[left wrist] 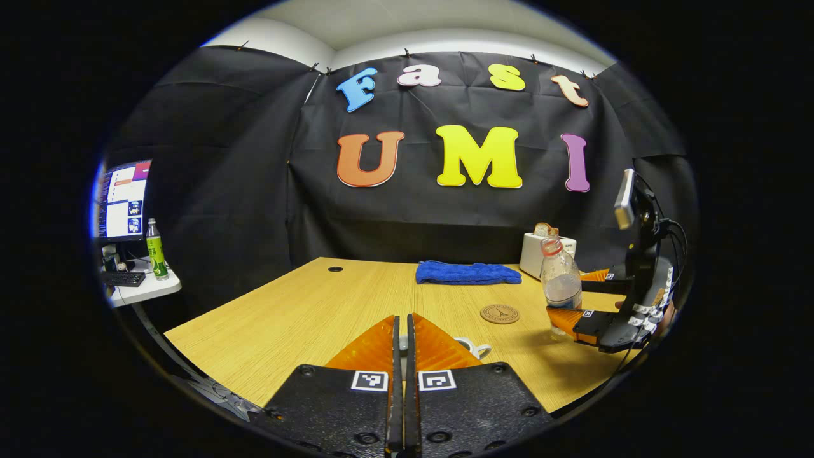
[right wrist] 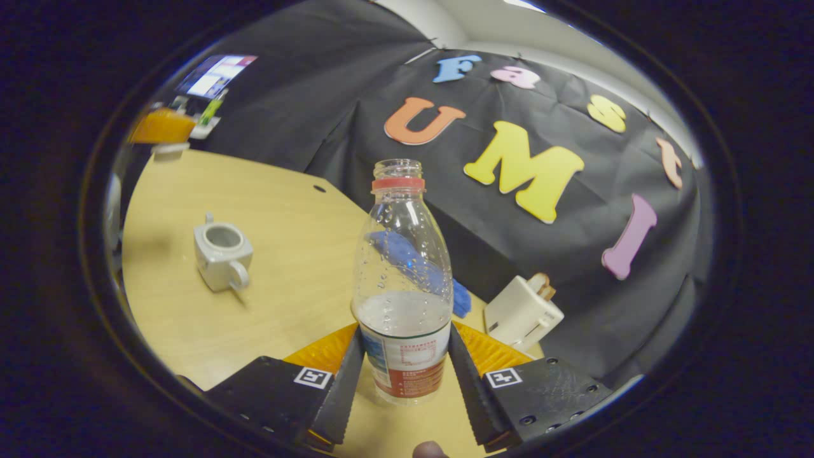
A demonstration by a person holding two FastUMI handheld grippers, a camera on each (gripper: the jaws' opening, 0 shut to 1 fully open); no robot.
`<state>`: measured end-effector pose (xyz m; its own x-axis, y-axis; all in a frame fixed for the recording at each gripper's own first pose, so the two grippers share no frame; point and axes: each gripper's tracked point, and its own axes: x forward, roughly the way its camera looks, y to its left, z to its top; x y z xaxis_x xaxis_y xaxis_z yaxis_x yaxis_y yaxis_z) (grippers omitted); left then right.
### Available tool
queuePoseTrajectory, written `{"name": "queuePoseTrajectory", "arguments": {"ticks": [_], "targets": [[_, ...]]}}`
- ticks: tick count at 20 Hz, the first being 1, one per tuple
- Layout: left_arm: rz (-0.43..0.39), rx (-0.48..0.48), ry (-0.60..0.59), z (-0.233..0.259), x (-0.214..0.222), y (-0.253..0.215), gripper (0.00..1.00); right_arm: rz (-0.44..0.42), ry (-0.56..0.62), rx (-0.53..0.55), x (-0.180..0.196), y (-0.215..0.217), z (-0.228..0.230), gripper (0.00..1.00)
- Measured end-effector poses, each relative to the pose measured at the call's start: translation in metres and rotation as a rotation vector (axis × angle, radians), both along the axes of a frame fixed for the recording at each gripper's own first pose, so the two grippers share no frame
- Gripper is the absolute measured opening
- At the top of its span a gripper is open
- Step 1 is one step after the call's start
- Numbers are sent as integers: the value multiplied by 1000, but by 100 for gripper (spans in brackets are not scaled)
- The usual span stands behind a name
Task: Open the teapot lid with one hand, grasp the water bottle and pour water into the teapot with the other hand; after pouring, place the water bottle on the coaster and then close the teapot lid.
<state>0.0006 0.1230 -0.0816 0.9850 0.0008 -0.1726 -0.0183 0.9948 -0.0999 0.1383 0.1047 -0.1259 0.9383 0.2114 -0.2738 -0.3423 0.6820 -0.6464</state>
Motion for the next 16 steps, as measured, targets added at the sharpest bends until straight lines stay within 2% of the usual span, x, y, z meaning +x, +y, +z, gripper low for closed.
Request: {"name": "queuePoseTrajectory", "arguments": {"ticks": [3,8,16], "targets": [[9,-4,-1,0,1,9,4,43,-101,-234,7,7,-1,73],[18,-2,1,-1,0,18,4,136,-220,-463,6,28,-3,73],[21,1,12,-4,0,27,4,226,-340,-687,9,47,-3,72]]}}
